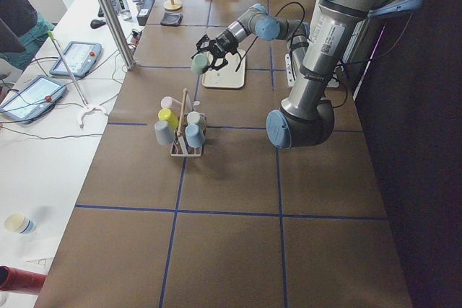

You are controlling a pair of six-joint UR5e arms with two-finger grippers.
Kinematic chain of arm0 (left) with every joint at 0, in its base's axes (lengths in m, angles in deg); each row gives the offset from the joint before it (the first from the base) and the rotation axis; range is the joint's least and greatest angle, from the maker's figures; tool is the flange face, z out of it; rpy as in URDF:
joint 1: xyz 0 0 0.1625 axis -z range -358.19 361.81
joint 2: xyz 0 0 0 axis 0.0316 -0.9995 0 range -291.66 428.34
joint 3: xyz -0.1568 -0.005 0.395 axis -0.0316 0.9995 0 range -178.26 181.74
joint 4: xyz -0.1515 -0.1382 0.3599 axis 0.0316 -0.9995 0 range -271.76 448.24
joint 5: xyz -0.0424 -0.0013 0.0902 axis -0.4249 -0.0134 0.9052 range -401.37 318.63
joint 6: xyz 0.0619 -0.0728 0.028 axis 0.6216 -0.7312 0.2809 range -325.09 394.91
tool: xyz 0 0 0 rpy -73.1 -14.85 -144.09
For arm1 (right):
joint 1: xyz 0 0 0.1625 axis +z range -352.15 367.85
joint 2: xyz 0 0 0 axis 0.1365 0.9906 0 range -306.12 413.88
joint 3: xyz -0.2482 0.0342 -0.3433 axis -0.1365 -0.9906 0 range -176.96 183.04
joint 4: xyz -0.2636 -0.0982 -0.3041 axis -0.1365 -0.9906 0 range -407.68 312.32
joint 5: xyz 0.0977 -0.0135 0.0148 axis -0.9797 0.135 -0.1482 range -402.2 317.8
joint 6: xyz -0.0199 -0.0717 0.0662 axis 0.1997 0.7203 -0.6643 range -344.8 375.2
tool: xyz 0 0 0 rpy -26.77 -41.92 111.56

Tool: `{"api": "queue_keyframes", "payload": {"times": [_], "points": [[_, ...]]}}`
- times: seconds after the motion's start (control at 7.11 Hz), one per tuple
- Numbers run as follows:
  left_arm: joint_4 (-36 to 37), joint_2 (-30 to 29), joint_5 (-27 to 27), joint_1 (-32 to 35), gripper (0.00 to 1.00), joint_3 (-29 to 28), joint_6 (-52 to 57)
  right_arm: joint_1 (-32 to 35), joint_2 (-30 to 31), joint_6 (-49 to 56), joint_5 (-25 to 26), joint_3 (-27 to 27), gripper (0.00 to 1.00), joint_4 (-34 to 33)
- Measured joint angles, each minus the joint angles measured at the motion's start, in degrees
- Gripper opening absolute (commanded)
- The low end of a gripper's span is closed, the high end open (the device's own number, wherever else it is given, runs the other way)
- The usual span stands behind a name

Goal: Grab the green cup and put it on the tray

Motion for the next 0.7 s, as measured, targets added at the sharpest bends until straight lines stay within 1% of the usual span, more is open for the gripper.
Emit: {"api": "queue_keyframes", "payload": {"times": [0.28,0.56,0.7], "points": [[-5.9,0.0,-4.4,-1.4,0.04,-0.4,-11.8,0.0,0.0,0.0,0.1,-0.1,1.00,0.0],[-13.7,0.4,-5.9,-4.3,0.04,-2.4,-26.0,0.0,0.1,0.0,0.1,-0.2,1.00,0.0],[-19.9,0.5,-6.1,-5.3,0.04,-4.9,-32.5,0.1,0.1,0.0,0.1,-0.2,1.00,0.0]]}}
